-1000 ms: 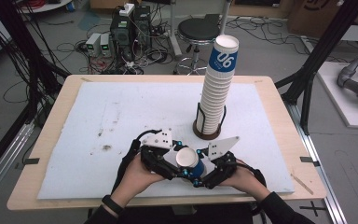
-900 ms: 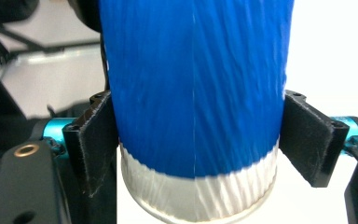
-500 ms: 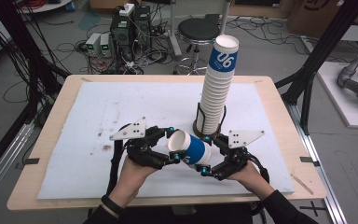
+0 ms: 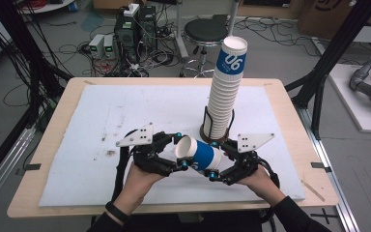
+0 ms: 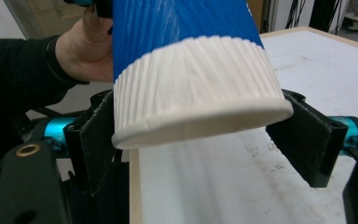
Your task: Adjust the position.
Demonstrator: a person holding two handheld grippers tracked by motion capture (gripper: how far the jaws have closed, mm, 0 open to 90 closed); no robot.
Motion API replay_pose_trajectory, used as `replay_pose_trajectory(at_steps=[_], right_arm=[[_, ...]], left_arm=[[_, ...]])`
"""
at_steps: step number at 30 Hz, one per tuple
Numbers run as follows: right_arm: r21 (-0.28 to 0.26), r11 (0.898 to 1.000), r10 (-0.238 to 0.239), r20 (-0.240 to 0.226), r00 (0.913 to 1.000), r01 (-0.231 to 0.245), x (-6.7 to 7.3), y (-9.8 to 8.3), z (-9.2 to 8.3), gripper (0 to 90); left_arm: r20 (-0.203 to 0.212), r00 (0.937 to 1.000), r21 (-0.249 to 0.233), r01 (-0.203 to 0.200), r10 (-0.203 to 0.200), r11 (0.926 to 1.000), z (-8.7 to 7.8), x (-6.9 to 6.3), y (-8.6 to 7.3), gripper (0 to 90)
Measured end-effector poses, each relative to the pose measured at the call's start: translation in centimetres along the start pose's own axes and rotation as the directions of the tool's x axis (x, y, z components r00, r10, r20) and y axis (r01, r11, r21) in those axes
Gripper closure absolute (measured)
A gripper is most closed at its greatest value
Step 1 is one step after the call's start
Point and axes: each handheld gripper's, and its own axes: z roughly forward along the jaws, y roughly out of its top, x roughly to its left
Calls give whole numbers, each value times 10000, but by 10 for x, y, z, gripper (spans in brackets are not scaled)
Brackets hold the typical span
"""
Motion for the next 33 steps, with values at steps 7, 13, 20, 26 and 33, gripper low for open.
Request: replay_pose_trajectory(at_steps=[7,13,20,26,33], right_arm=[[563,9980,-293,47,9996,290,-2,6,-8,210],[1224,9900,-720,66,9974,707,-2,8,-8,222],[1166,9885,-990,203,9949,960,1,13,-11,171],[172,9973,-717,228,9972,713,1,17,-20,164],[-540,9985,-119,246,9996,132,0,19,-26,163]], left_arm=[[-217,9994,1670,-236,276,9857,4,-1,7,262],[-268,9981,2779,-458,554,9595,7,-5,11,256],[159,9994,2386,-346,317,9705,5,1,7,285],[499,9988,1131,-74,18,9936,1,5,1,288],[493,9983,-150,330,-323,9993,-7,8,-1,291]])
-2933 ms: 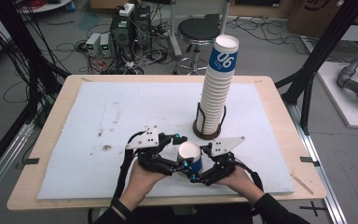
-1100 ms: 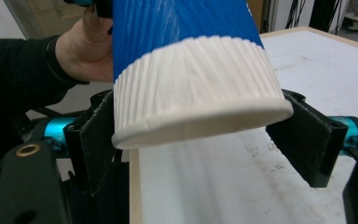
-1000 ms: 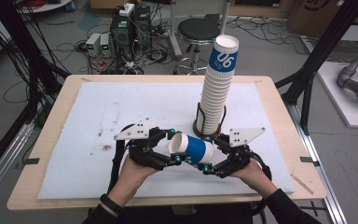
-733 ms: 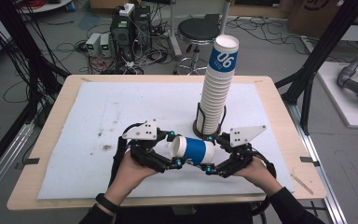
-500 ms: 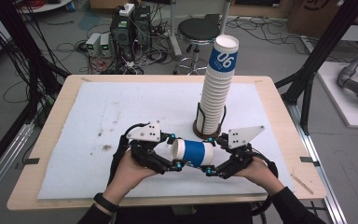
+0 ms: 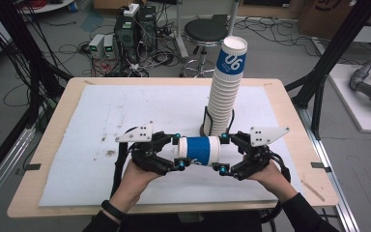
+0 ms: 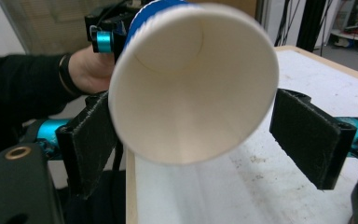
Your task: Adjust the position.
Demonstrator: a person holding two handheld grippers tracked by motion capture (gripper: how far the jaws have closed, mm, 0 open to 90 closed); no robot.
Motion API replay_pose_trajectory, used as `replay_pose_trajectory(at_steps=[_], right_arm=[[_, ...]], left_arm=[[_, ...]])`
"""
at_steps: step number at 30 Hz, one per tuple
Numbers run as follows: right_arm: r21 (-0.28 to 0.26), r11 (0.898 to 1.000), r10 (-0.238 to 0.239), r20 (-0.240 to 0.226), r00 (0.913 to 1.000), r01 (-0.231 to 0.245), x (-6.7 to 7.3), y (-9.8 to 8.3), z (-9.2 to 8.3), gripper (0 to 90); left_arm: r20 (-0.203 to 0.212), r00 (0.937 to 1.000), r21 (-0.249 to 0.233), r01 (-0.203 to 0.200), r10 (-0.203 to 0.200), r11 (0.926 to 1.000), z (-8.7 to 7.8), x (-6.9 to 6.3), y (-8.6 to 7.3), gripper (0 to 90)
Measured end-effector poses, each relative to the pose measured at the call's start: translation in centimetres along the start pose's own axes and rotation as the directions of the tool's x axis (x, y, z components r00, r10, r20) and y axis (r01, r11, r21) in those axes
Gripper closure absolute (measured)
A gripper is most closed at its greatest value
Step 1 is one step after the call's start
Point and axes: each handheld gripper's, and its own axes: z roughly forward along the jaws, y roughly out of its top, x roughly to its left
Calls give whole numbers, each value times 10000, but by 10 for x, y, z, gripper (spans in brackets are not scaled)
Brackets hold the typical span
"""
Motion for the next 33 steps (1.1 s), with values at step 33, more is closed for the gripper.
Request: replay_pose_trajectory(at_steps=[33], right_arm=[[2198,9732,-570,-519,9970,671,5,4,12,210]], left_arm=[[-25,9936,4823,-980,1133,8705,26,-15,9,217]])
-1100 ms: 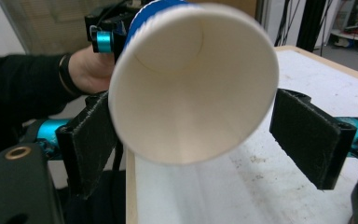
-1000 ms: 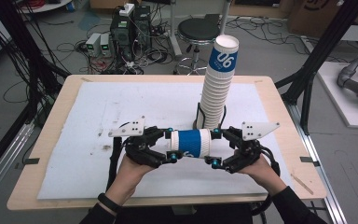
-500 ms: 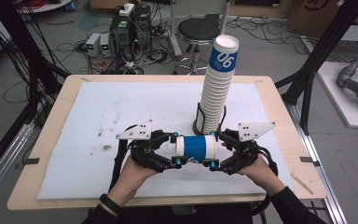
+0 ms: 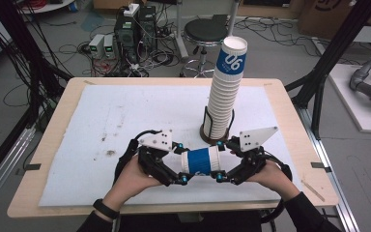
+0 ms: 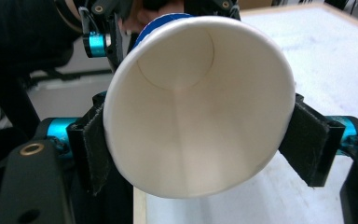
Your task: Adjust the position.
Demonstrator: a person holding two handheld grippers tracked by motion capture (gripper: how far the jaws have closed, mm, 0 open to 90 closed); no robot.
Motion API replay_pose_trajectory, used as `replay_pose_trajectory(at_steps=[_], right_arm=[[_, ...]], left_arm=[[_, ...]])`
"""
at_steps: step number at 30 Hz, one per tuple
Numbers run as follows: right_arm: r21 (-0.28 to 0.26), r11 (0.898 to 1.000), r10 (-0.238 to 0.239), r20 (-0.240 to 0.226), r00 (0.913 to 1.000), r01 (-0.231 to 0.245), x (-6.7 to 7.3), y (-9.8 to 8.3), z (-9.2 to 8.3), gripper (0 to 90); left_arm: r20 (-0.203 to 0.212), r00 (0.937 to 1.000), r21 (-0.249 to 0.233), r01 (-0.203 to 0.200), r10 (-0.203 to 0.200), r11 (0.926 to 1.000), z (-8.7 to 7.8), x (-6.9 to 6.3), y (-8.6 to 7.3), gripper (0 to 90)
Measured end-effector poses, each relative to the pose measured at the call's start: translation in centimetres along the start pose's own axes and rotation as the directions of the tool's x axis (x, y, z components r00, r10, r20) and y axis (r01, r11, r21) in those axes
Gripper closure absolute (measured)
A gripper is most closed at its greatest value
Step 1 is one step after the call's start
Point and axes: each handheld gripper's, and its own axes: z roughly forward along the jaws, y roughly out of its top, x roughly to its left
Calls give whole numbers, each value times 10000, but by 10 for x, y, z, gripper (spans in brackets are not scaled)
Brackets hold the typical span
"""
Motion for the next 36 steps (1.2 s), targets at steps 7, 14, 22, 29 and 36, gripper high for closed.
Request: replay_pose_trajectory(at_steps=[7,14,22,29,36], right_arm=[[232,9991,-352,-27,9994,352,3,1,2,180],[-392,9992,-61,-10,10000,61,1,2,-5,168],[-1065,9935,415,118,9991,-400,-4,1,-18,168],[-1469,9853,863,-153,9962,-876,-2,2,-9,168],[-2192,9656,1221,-912,9883,-1396,-1,3,-4,169]], left_arm=[[281,9995,291,-122,114,9995,10,0,-4,293],[255,9992,-888,-285,309,9956,0,3,-5,297],[224,9996,-2318,220,-173,9725,-14,9,-10,297],[607,9978,-2960,446,-278,9541,-10,9,-11,296],[919,9955,-2746,489,-244,9603,2,6,-11,294]])
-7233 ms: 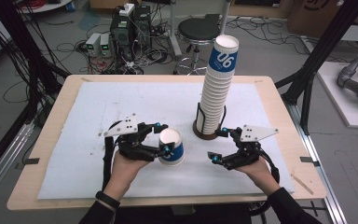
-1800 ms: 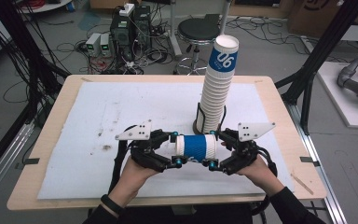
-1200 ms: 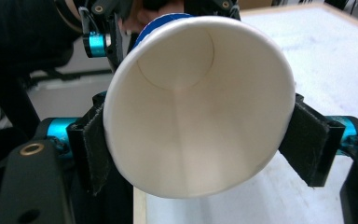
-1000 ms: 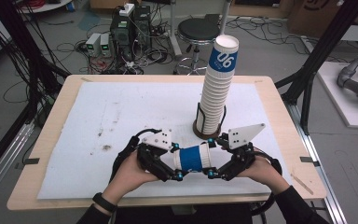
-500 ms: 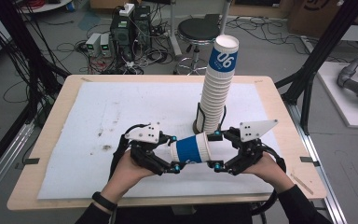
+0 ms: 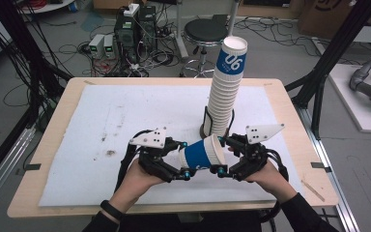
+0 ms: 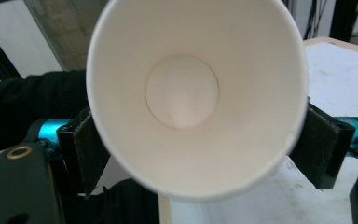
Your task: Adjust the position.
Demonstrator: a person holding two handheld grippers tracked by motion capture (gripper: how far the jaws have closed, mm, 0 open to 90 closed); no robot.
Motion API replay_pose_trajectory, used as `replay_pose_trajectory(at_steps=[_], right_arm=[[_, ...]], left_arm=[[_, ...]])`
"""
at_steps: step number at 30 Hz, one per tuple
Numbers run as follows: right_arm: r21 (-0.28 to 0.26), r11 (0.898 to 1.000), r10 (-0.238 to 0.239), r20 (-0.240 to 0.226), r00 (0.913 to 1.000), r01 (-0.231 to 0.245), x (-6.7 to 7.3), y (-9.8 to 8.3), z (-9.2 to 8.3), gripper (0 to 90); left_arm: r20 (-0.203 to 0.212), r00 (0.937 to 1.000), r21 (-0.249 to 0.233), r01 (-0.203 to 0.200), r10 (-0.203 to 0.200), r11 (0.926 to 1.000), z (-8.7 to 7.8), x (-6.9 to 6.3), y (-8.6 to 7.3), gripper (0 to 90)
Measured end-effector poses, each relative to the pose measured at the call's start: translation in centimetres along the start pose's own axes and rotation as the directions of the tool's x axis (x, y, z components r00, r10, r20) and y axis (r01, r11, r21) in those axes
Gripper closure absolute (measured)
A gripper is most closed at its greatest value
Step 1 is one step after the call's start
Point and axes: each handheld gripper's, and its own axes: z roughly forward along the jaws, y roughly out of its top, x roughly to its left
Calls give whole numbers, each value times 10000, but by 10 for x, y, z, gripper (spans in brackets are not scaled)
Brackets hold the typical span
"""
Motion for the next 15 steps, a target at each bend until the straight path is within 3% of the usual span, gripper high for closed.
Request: replay_pose_trajectory(at_steps=[6,9,12,15], right_arm=[[-3,10000,-56,-129,9999,56,-1,0,-2,213],[162,9996,-210,-97,9997,212,-1,0,-1,226],[503,9975,-507,176,9986,498,0,1,-1,233],[1301,9881,-867,263,9959,825,2,1,2,234]], left_arm=[[-51,10000,201,-22,23,9998,2,0,0,296],[-120,9999,677,-48,56,9977,3,-1,2,286],[-405,9991,1432,-97,157,9896,4,-4,5,230],[-624,9966,2242,-383,536,9738,8,-6,8,217]])
